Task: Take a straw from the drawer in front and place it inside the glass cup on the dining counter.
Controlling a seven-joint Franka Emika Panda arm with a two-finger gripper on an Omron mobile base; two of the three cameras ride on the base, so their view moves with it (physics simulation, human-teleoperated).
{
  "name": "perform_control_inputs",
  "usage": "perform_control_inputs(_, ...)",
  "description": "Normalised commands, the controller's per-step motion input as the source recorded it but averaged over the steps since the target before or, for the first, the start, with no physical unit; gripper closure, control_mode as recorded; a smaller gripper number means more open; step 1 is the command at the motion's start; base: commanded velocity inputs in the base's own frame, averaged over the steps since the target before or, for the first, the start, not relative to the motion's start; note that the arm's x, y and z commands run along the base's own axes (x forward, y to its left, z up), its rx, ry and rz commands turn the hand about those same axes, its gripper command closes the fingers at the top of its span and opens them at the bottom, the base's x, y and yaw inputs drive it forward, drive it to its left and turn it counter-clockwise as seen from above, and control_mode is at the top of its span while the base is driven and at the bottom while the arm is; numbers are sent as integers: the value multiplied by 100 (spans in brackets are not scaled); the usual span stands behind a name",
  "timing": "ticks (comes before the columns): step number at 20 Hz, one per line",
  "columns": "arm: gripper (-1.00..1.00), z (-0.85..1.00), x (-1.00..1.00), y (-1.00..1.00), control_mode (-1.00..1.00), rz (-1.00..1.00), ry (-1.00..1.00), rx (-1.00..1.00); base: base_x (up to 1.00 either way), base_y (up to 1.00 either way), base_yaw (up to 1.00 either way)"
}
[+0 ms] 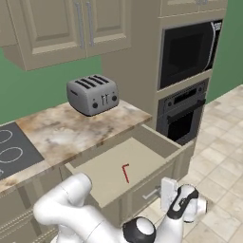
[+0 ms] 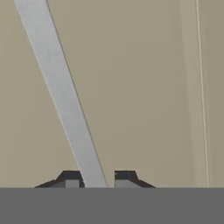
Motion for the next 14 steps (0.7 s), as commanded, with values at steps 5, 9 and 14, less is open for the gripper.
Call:
perform_control_inputs(5,-100,-5,-48,-100,-100,2,4,-3,0,0,0)
perform_control_inputs(9,-100,46,-92,-51,-100,0,0,-22,0,0,0)
perform_control_inputs(14,-100,98,-100,10,-100,0,-2,-64,0,0,0)
